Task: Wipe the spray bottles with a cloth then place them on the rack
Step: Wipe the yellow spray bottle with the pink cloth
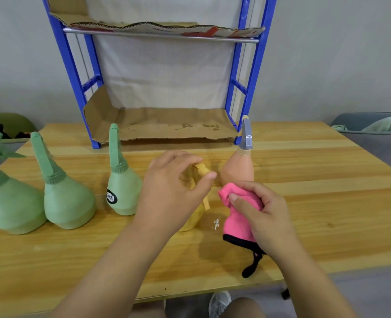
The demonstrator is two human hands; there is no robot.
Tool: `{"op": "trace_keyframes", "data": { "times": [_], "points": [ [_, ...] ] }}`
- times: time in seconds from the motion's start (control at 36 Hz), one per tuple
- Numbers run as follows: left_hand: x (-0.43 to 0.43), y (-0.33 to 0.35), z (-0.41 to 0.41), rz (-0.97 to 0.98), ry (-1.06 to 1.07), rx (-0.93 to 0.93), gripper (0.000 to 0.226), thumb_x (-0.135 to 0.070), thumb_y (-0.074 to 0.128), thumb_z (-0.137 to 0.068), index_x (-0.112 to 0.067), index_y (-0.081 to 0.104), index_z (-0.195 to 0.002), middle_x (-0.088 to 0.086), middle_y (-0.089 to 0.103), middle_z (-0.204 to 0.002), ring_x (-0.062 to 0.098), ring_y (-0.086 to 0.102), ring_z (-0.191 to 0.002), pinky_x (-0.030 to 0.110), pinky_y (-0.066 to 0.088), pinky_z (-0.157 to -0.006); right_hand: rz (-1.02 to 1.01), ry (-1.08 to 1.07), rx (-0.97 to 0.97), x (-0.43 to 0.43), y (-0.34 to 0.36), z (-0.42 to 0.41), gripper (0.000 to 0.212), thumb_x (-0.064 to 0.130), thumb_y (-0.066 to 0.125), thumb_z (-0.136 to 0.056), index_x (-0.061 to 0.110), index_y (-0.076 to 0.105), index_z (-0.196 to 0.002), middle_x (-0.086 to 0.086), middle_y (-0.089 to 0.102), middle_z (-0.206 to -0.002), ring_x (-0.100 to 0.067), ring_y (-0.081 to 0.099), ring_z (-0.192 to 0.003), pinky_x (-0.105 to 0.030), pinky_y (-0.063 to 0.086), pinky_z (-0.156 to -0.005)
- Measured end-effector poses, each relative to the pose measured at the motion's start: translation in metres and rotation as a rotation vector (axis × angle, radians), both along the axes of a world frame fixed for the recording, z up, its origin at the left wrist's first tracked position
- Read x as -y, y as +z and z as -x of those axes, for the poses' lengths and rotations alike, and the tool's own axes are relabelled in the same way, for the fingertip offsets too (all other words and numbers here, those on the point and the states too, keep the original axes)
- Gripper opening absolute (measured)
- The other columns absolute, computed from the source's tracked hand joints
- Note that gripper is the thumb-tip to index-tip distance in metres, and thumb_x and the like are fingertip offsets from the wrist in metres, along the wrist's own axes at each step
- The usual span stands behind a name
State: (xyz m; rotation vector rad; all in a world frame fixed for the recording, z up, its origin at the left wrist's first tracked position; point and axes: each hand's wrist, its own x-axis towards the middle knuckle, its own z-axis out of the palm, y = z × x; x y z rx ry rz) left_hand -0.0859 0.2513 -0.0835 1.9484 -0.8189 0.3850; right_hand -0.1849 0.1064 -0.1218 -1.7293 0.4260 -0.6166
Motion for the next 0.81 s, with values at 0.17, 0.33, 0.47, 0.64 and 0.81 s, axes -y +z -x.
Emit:
{"op": "trace_keyframes", "data": {
  "times": [0.17,0.33,0.47,0.64,0.81],
  "points": [
    [-0.01,0.004,-0.003,0.149,-0.103,-0.282,0.024,-0.015,0.064,-0.084,-0.033,0.068,-0.1,-0.016,0.061,-0.118,-0.011,0.059,-0.093,0.007,0.047,-0.077,-0.023,-0.04,0.024,0.004,0.0,0.001,0.022,0.008,0.07,-0.083,0.02,0.07,-0.101,0.007,0.07,-0.095,0.002,0.064,-0.082,-0.015,0.05,-0.069],
    [-0.023,0.008,-0.011,0.18,-0.21,-0.377,0.027,-0.008,0.062,-0.087,-0.031,0.068,-0.099,-0.009,0.063,-0.109,-0.006,0.059,-0.093,0.017,0.05,-0.083,-0.017,-0.017,0.041,-0.005,0.0,-0.003,0.024,0.014,0.073,-0.081,0.034,0.068,-0.093,0.012,0.069,-0.095,0.001,0.064,-0.086,-0.015,0.05,-0.07],
    [-0.034,0.008,-0.018,0.153,-0.171,-0.387,0.025,-0.019,0.065,-0.084,-0.034,0.07,-0.104,-0.016,0.072,-0.098,0.002,0.066,-0.09,0.013,0.051,-0.078,0.103,-0.036,0.086,-0.018,0.003,-0.012,0.035,0.022,0.074,-0.08,0.044,0.058,-0.101,0.024,0.062,-0.103,0.009,0.058,-0.097,-0.012,0.048,-0.078],
    [-0.036,0.006,-0.021,0.186,-0.181,-0.411,0.024,-0.015,0.065,-0.084,-0.033,0.071,-0.099,-0.016,0.074,-0.09,-0.002,0.066,-0.079,0.014,0.052,-0.075,0.445,-0.072,0.227,-0.032,0.014,-0.033,0.034,0.025,0.074,-0.081,0.044,0.057,-0.104,0.013,0.054,-0.107,0.003,0.05,-0.103,-0.006,0.039,-0.085],
    [-0.038,0.0,-0.026,0.273,-0.197,-0.486,0.029,-0.034,0.066,-0.069,-0.033,0.07,-0.097,-0.006,0.073,-0.085,0.008,0.067,-0.083,0.02,0.053,-0.075,0.599,-0.158,0.368,-0.043,0.013,-0.058,0.02,0.013,0.074,-0.082,0.017,0.07,-0.101,-0.001,0.056,-0.099,-0.002,0.053,-0.094,-0.007,0.039,-0.087]
  ]
}}
